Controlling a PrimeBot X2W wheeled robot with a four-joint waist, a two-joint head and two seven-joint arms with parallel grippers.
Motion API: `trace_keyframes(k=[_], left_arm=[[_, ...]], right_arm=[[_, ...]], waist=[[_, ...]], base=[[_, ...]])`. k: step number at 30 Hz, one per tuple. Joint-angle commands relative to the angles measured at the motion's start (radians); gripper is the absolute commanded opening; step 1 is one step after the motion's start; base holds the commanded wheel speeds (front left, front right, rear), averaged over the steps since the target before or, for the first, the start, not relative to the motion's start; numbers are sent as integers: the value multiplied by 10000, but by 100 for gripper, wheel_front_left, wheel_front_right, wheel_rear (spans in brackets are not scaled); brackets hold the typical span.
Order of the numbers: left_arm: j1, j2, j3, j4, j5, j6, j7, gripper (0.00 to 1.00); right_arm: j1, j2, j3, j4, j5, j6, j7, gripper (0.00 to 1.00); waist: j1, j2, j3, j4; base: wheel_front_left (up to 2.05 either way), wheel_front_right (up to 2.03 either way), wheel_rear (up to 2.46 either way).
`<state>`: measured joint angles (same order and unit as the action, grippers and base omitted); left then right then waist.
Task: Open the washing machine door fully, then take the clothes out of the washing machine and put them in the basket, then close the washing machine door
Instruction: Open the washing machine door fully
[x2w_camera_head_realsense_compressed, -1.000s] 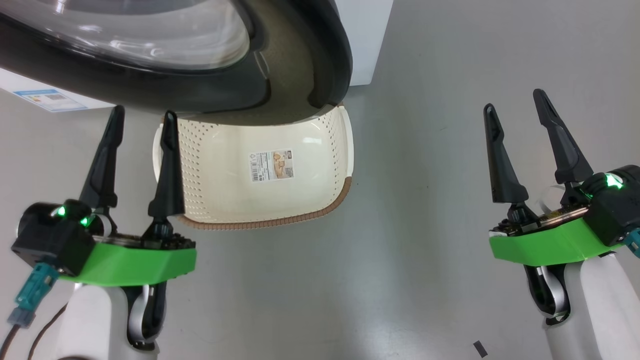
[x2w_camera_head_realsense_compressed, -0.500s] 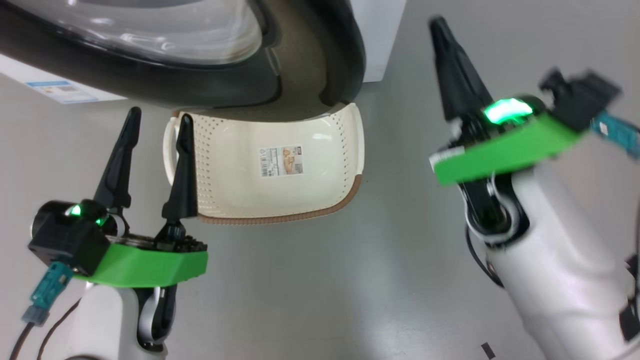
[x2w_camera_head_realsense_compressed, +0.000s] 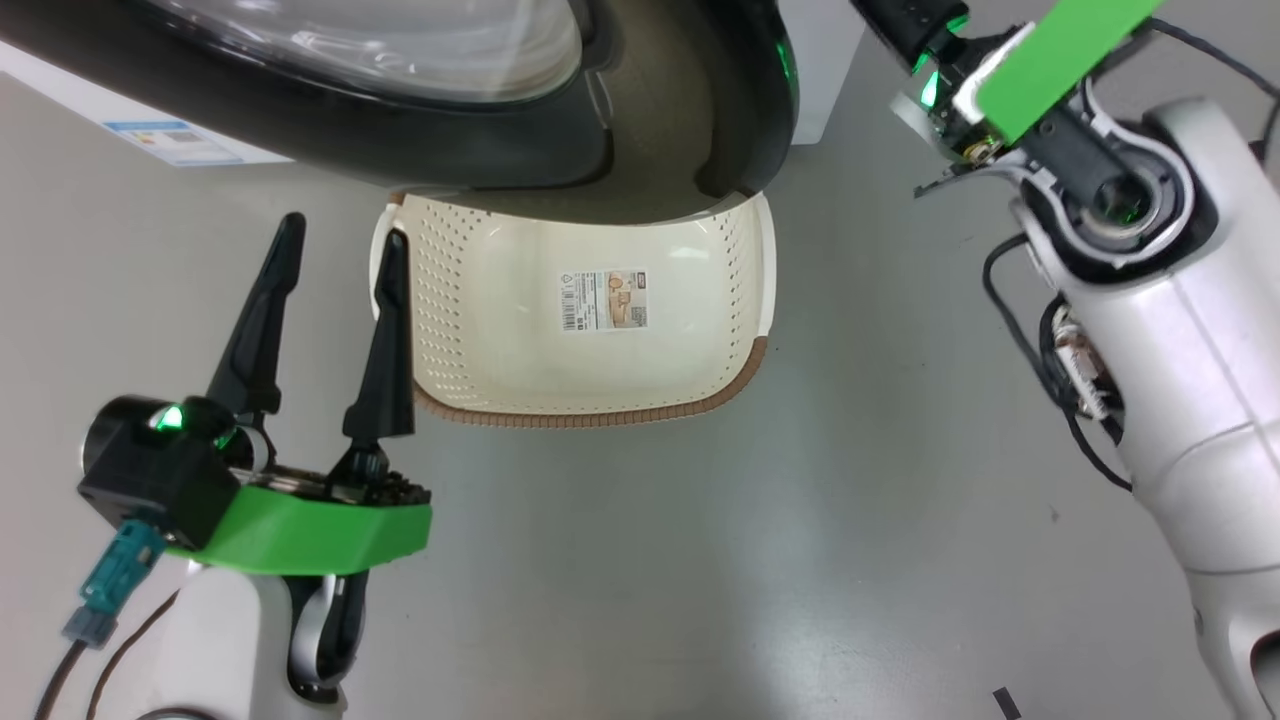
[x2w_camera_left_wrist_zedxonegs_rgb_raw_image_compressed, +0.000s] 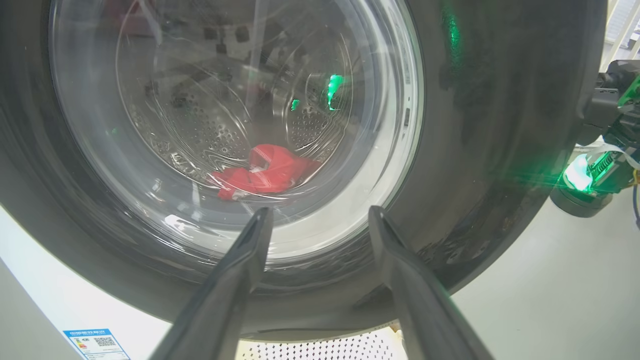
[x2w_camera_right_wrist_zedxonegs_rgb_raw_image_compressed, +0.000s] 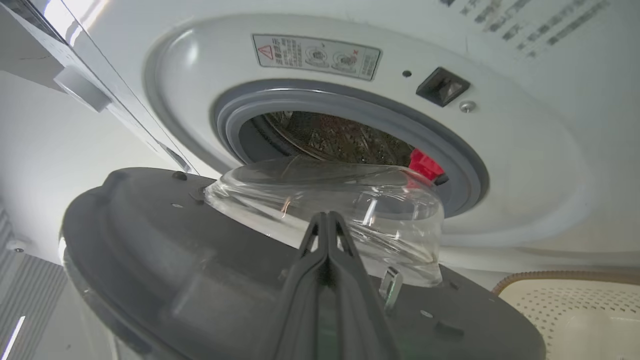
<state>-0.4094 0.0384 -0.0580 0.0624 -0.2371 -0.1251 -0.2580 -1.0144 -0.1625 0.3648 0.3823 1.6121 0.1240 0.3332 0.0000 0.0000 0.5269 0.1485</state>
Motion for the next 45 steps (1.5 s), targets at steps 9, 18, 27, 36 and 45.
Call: trace_keyframes(k=[9, 18, 27, 36, 45], left_arm=[[-82, 139, 184, -170, 119, -56, -38, 100], [-89, 129, 198, -79, 136, -56, -38, 100], [83, 122, 296, 58, 99, -56, -38, 100], [465, 119, 361, 308, -7, -56, -38, 100], [834, 119, 340, 559, -118, -31, -38, 100]], right_arm=[[-675, 49, -447, 181, 1454, 67, 2670, 0], [-22, 127, -435, -567, 999, 67, 3643, 0], [918, 209, -559, -1040, 608, 67, 3962, 0], [1971, 416, -591, -1038, 268, 67, 4076, 0], [2718, 673, -533, -840, 163, 67, 4223, 0]], waist=[[0, 0, 119, 100], [0, 0, 18, 105], [0, 0, -524, 323], [0, 0, -1416, 640], [0, 0, -2240, 1067]], base=[[0, 0, 0], [0, 0, 0], [0, 0, 0], [0, 0, 0], [0, 0, 0]])
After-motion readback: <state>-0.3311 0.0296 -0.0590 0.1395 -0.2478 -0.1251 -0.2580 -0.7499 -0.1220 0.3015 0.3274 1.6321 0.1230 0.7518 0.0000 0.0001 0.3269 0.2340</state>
